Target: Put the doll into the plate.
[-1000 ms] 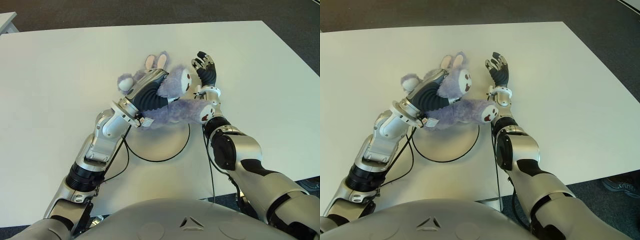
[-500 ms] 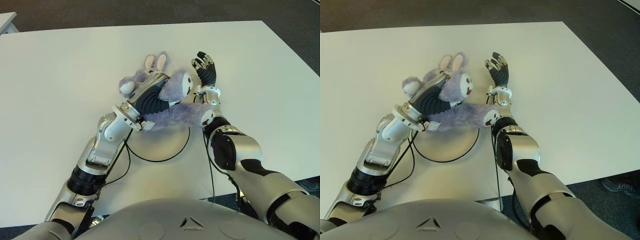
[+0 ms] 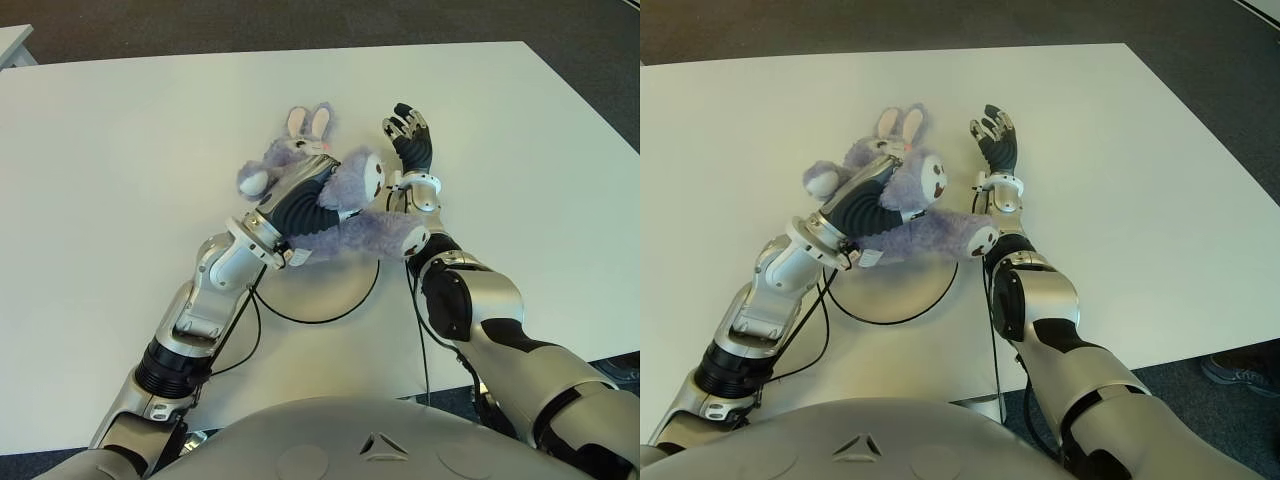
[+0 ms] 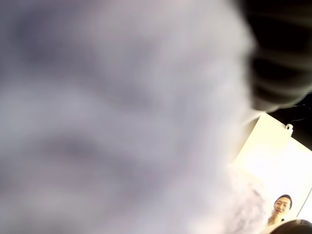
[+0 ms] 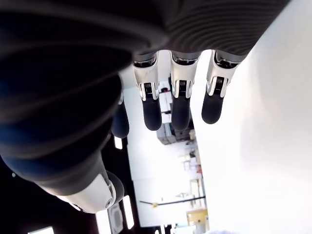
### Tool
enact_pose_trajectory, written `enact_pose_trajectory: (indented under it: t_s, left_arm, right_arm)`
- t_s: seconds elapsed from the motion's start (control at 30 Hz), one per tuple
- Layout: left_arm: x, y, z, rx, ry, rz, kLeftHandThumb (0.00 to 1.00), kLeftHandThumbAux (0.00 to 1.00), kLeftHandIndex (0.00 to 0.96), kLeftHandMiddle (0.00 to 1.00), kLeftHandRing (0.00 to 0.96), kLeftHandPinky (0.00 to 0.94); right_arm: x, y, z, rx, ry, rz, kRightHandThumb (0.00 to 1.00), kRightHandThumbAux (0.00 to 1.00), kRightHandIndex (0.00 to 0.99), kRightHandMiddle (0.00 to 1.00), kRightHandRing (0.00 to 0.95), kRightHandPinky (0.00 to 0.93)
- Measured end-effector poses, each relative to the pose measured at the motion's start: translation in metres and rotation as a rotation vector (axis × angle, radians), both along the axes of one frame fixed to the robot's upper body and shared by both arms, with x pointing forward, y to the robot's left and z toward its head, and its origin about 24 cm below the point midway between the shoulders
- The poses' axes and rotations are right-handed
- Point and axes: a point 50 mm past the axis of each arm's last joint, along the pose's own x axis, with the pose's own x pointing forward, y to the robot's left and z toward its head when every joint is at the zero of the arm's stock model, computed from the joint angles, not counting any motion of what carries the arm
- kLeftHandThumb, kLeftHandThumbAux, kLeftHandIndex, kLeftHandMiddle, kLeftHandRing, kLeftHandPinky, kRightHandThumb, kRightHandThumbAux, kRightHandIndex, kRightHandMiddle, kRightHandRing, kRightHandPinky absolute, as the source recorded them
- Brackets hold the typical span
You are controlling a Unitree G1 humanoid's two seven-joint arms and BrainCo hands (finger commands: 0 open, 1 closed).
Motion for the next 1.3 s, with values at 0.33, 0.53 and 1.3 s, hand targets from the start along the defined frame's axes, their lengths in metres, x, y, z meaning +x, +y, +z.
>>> enact_pose_trajectory:
  t_s: [0.33, 0.53, 1.3]
  left_arm:
    - [-0.003, 0.0, -0.002, 0.003, -0.009, -0.01, 0.812, 0.665, 0.744, 0.841, 0.849, 0.852]
    - [-0.006, 0.0, -0.005, 0.008, -0.007, -0.013, 0.802, 0.666, 0.746, 0.844, 0.851, 0.854]
    - [-0.024, -0.004, -0.018, -0.12, 0.029, -0.074, 0.861, 0.656, 0.743, 0.851, 0.861, 0.86]
  right_arm:
    - [0.0, 0.0, 0.0, 0.0, 0.0, 0.001, 0.475, 0.773, 0.198, 0.163, 0.138, 0.167]
    - [0.0, 0.0, 0.0, 0.001, 0.0, 0.0, 0.466, 0.775, 0.199, 0.16, 0.138, 0.166]
    - [0.0, 0.0, 0.0, -0.001, 0.0, 0.002, 0.466, 0.788, 0.196, 0.173, 0.148, 0.171]
